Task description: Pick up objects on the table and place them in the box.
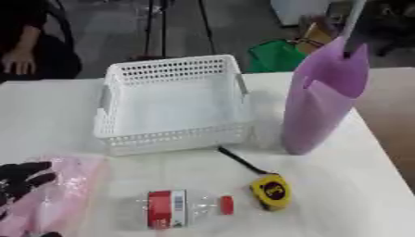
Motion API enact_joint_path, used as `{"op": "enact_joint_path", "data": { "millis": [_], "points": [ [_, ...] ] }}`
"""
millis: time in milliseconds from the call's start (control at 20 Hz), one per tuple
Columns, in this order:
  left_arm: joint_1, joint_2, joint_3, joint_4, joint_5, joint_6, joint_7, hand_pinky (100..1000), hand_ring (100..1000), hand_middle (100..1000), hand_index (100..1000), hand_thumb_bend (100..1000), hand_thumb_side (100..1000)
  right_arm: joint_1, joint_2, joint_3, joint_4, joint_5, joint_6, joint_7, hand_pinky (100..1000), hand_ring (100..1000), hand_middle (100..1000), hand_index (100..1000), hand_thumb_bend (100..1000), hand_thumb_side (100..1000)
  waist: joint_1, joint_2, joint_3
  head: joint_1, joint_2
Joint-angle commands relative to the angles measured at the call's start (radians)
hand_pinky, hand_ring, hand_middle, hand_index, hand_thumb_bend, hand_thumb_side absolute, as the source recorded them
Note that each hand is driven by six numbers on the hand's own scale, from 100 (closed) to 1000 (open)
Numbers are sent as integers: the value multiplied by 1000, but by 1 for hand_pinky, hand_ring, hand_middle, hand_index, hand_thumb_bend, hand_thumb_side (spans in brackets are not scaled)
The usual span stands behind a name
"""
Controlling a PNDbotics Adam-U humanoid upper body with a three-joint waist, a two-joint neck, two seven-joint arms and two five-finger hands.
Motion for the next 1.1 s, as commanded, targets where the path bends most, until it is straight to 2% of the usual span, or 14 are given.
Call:
{"op": "enact_joint_path", "data": {
  "millis": [50, 600, 650, 700, 950, 1100],
  "points": [
    [-4, 13, 6, -12, -3, -2, 8, 1000, 1000, 1000, 1000, 503, 934, -6, -15, -9, -19, -8, -2, 2, 636, 603, 559, 684, 100, 775, -1, -16, 0, 1, -10],
    [-11, 12, 17, -12, 12, 4, 55, 1000, 1000, 1000, 1000, 508, 929, -2, -16, -9, -19, -9, 3, 5, 636, 602, 558, 684, 100, 775, 6, -24, 10, 1, -9],
    [-10, 10, 16, -12, 11, 6, 53, 1000, 1000, 1000, 1000, 508, 929, -2, -16, -9, -19, -10, 3, 6, 636, 602, 559, 684, 100, 799, 7, -24, 10, 2, -9],
    [-10, 11, 14, -12, 2, 6, 50, 1000, 1000, 1000, 1000, 520, 918, -2, -15, -10, -19, -10, 4, 6, 636, 602, 558, 684, 100, 775, 7, -24, 10, 4, -9],
    [-2, 9, 2, -12, -144, -18, 23, 1000, 1000, 1000, 1000, 555, 901, -3, -13, -10, -19, -14, 3, 8, 636, 602, 558, 684, 100, 775, 7, -20, 5, 6, -12],
    [0, 4, -1, -12, -189, -24, 16, 1000, 1000, 1000, 1000, 569, 896, -3, -12, -11, -19, -15, 2, 10, 637, 602, 558, 684, 100, 775, 7, -18, 4, 5, -14]
  ]
}}
